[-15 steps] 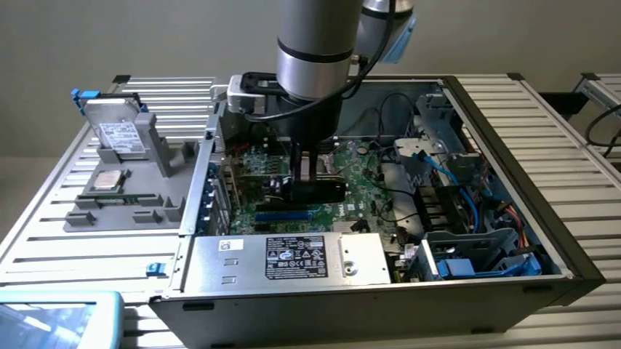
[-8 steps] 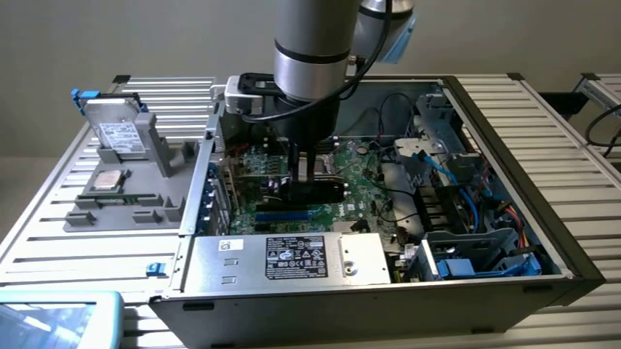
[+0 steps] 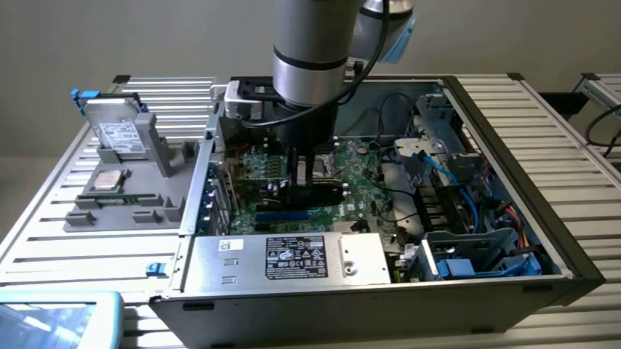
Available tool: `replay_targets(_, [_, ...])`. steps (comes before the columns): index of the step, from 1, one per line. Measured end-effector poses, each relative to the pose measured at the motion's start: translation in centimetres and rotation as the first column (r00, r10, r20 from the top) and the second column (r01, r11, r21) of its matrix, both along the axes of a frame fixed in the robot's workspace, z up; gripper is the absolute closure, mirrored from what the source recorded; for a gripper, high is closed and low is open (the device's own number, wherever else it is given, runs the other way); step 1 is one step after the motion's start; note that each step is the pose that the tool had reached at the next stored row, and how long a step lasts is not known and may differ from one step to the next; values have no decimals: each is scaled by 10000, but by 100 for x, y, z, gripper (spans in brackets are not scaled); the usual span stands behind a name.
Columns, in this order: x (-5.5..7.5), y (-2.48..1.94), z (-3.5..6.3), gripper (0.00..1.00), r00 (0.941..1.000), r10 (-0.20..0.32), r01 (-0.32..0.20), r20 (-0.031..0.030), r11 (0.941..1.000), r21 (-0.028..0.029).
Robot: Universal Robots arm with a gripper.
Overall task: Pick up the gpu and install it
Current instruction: 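Insert the gpu into the slot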
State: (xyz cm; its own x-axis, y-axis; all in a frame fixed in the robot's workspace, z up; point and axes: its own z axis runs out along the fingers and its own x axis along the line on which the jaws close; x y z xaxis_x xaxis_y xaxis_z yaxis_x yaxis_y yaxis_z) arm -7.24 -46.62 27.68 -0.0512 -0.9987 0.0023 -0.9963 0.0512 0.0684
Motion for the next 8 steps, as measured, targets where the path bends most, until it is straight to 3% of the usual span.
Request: replay_targets(8, [-22, 0, -78, 72, 10000, -1, 1, -12, 10000, -1])
